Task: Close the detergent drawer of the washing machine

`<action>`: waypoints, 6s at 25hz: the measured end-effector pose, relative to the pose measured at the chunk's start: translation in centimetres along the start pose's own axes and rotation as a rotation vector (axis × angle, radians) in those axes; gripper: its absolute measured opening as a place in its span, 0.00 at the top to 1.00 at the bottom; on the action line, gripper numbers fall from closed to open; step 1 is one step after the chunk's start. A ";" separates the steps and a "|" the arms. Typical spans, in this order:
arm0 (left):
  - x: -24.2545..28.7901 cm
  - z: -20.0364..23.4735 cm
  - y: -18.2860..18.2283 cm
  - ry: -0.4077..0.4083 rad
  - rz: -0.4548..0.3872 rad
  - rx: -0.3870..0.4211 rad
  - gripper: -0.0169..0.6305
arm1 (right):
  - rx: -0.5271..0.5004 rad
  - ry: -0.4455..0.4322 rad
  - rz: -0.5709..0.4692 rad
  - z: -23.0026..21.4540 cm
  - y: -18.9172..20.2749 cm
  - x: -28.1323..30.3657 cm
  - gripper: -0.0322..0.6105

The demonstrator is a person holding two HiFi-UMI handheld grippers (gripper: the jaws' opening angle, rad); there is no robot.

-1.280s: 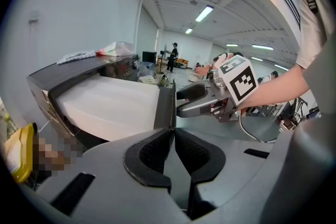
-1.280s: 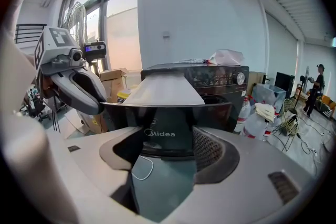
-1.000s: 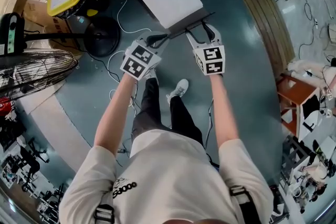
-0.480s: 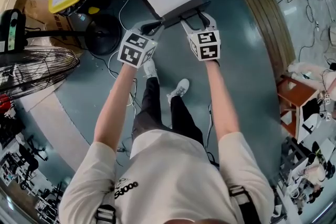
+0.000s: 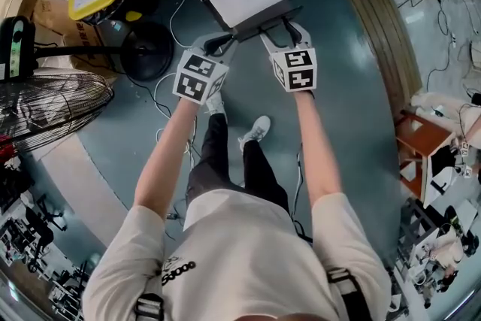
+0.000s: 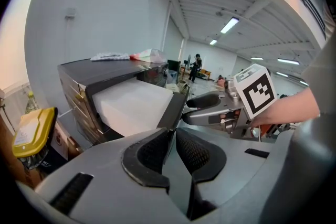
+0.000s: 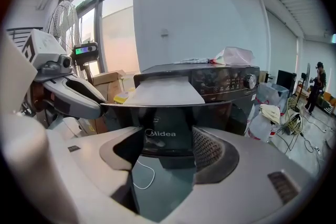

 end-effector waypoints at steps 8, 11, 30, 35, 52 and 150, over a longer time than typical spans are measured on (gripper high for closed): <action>-0.3 2.7 -1.5 -0.070 -0.036 -0.024 0.89 | -0.018 -0.001 -0.028 -0.1 -3.0 2.1 0.54; -0.1 3.7 -2.0 -0.080 -0.049 -0.037 0.89 | -0.020 -0.007 -0.039 -0.3 -3.8 2.9 0.54; 0.1 10.2 -2.5 -0.111 -0.082 -0.102 0.89 | -0.015 -0.020 -0.084 -0.3 -7.9 8.7 0.54; 0.1 11.2 -2.0 -0.100 -0.066 -0.105 0.89 | -0.008 -0.017 -0.087 -0.2 -8.8 9.6 0.54; -0.9 14.0 -1.9 -0.104 -0.086 -0.098 0.95 | 0.025 -0.025 -0.120 0.3 -11.3 12.9 0.54; -28.7 -15.0 -5.9 -0.270 -0.428 0.190 0.95 | -0.344 0.032 -0.347 7.5 -11.9 -36.5 0.94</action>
Point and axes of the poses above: the fingertips, and each gripper's own axes: x forward along the fingers, z to its left, y out of its underside, the point moved 8 cm from there along -x, backward along the fingers, and after that the axes turned 4 degrees about z, right-handed, at the moved point
